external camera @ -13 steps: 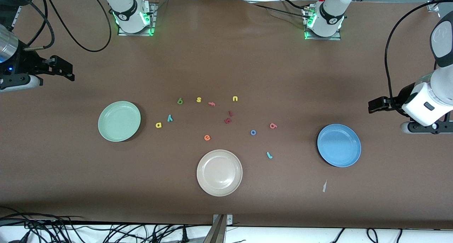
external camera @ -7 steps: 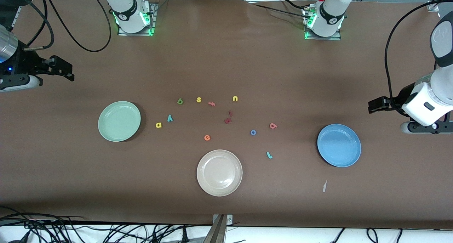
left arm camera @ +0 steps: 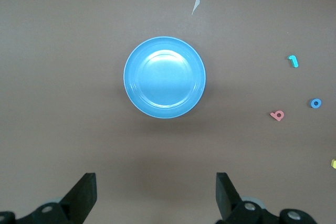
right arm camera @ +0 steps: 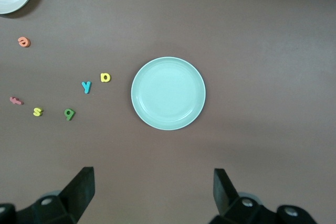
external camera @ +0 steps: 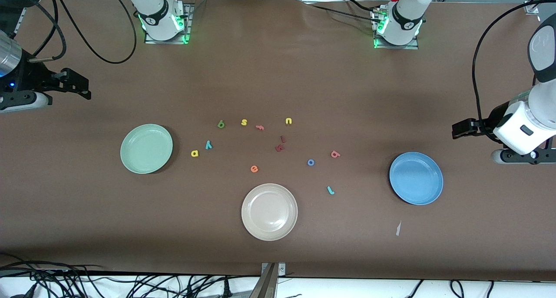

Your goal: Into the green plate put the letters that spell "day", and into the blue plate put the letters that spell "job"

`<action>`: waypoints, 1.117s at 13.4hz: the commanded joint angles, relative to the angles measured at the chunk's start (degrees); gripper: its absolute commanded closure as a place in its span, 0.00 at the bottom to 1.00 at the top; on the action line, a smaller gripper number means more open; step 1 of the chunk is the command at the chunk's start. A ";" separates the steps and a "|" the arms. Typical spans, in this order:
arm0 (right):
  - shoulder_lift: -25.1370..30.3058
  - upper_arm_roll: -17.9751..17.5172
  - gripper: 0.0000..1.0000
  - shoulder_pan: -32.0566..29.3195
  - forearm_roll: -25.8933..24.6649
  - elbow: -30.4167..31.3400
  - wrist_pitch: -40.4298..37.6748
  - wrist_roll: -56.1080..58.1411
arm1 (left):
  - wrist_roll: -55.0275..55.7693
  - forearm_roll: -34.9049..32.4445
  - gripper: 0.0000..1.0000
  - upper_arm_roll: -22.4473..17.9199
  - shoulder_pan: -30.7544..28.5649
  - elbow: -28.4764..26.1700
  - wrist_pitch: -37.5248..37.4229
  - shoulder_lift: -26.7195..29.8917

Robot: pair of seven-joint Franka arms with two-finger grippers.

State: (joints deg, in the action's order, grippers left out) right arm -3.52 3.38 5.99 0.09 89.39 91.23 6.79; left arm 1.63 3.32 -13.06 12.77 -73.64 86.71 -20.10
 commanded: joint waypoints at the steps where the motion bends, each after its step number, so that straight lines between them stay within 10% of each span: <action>1: -0.52 0.04 0.00 -0.01 -0.53 -1.15 -0.70 -0.47 | 0.22 1.33 0.00 -0.12 0.06 0.43 -0.40 0.15; 15: -0.52 0.04 0.00 0.08 -0.53 -1.15 -0.61 -0.55 | 6.43 4.94 0.00 0.05 2.51 0.43 -0.22 -0.38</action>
State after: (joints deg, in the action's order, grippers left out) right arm -3.52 3.39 5.99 0.09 89.39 91.23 6.79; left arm 3.82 6.59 -12.65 13.19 -73.64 86.70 -20.12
